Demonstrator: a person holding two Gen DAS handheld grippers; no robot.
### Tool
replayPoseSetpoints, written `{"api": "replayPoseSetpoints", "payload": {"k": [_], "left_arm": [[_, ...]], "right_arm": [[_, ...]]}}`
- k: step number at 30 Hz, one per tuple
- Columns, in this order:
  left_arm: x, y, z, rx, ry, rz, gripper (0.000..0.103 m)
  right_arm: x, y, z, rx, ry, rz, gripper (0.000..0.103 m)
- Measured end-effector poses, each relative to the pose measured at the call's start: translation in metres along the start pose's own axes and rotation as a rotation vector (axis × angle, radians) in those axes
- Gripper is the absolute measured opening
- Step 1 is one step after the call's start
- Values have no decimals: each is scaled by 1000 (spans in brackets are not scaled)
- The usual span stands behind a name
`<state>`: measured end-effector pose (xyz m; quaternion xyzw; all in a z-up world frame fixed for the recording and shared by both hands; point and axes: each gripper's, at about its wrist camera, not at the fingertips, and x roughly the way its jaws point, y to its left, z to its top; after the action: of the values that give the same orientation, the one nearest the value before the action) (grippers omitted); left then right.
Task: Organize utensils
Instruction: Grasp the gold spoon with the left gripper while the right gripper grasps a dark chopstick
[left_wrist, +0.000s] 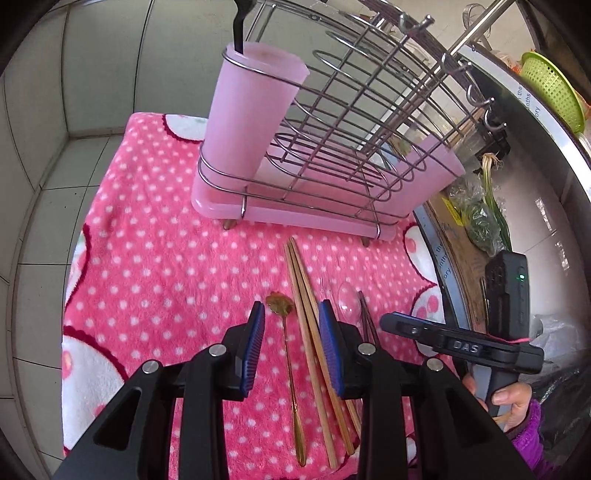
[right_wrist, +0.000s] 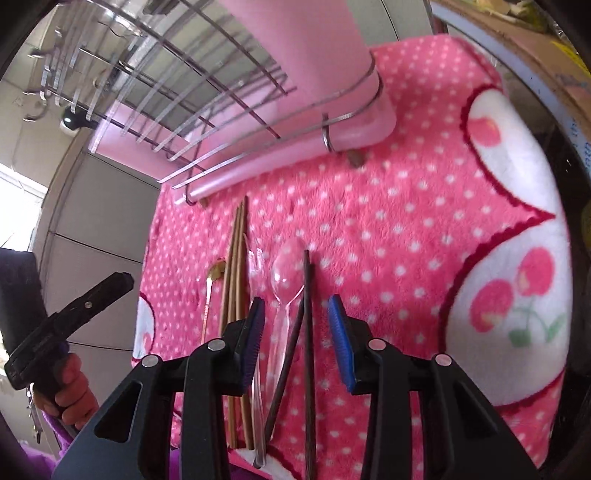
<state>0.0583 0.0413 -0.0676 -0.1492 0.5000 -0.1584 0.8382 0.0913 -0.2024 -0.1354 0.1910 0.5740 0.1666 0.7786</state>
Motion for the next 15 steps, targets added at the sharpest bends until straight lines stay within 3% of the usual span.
{"api": "replayPoseSetpoints", "payload": {"k": [5,10,15], "left_arm": [[10,1,-1,1,28,-7,29],[22,1,-1,4,58,-8,29],[40,5,0,-13,124,-14,27]], "right_arm": [[19,0,4,3,25,-40,18],[26,4,4,-12,24,-11,5],[13,1,3,-12,-34,-20,5]]}}
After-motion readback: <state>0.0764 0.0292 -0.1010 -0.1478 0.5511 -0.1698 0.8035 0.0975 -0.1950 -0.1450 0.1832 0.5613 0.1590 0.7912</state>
